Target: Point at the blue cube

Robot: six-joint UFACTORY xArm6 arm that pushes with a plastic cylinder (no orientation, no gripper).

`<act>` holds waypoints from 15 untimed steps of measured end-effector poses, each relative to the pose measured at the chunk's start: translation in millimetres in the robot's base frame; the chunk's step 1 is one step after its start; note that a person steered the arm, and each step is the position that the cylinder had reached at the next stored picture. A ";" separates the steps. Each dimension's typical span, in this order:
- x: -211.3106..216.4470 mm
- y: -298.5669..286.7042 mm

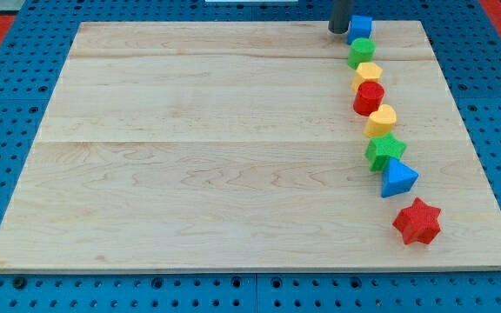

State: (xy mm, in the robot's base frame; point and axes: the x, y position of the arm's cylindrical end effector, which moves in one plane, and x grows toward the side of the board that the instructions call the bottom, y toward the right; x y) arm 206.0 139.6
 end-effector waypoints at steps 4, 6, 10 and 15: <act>-12.5 -37.9; 120.7 -53.5; 410.3 -33.8; 383.1 119.3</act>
State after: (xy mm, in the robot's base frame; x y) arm 589.1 259.0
